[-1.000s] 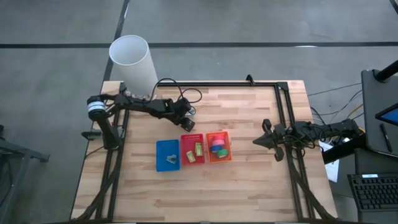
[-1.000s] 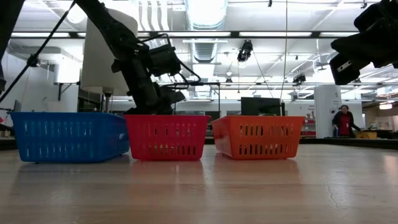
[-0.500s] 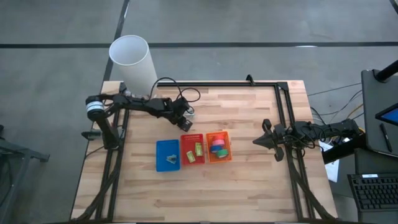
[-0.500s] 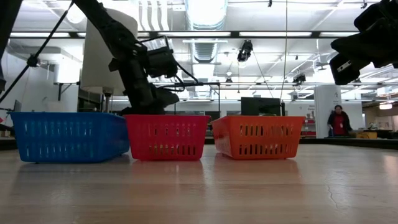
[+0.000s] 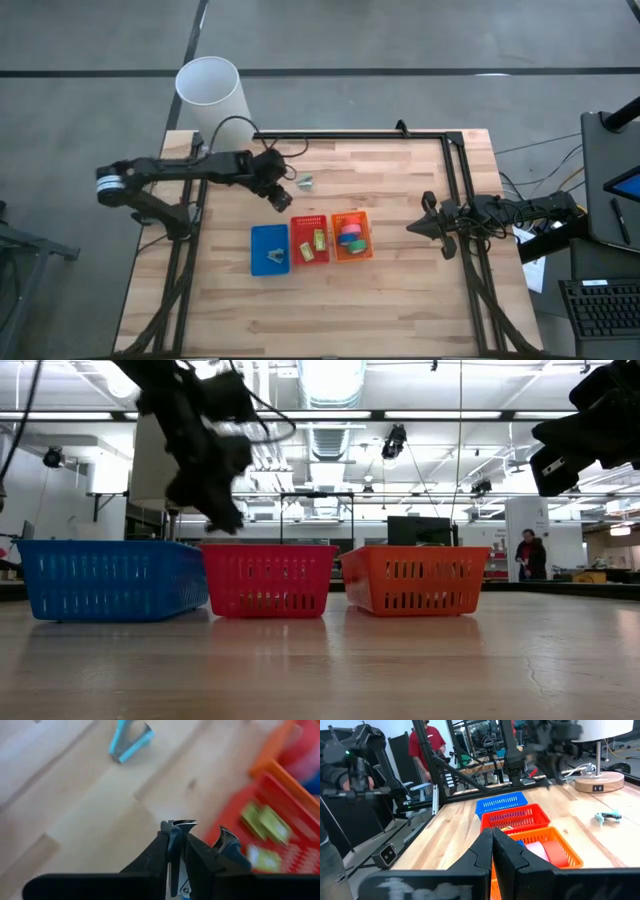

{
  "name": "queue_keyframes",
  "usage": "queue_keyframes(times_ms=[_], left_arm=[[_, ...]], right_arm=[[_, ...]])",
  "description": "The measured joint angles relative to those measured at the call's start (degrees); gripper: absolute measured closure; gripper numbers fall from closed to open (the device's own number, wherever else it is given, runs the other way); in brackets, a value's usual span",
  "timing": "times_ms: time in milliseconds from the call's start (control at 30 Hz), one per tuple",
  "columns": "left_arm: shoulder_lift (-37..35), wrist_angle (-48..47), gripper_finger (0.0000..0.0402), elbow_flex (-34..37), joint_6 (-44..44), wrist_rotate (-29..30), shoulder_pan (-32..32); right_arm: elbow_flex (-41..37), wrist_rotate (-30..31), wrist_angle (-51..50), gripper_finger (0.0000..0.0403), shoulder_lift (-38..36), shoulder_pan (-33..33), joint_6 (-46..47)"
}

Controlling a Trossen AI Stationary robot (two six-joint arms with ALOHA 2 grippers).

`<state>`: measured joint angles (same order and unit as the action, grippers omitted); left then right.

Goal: Pick and place Stapler, Stapler remover, tape
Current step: Put the dark blue staple remover into the blue bin

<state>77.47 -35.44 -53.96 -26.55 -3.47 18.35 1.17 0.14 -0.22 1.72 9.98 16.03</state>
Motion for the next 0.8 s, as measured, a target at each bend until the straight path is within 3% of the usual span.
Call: queue_keyframes(times_ms=[200,400,600,800], left_arm=[[-8.59,-7.2,0.0361,-0.01,-0.83,-0.51,-6.63],[-12.95,-9.75,0.0351,-0.01,-4.78,-0.48,-17.99],[-11.66,-9.71,0.0332,1.19,-6.73,2.81,-28.98],[-7.07,-7.69,0.0349,4.93,-7.09,4.29,-31.74]], right_arm=[[0.0,-0.02,-0.01,0.0394,-0.04,0.01,0.0],[0.0,-0.02,-0.01,0.0394,-0.04,0.02,0.0],[0.0,-0.02,0.01,0.0394,-0.04,0.0,0.0],[0.0,0.0,0.01,0.0394,0.0,0.0,0.0]])
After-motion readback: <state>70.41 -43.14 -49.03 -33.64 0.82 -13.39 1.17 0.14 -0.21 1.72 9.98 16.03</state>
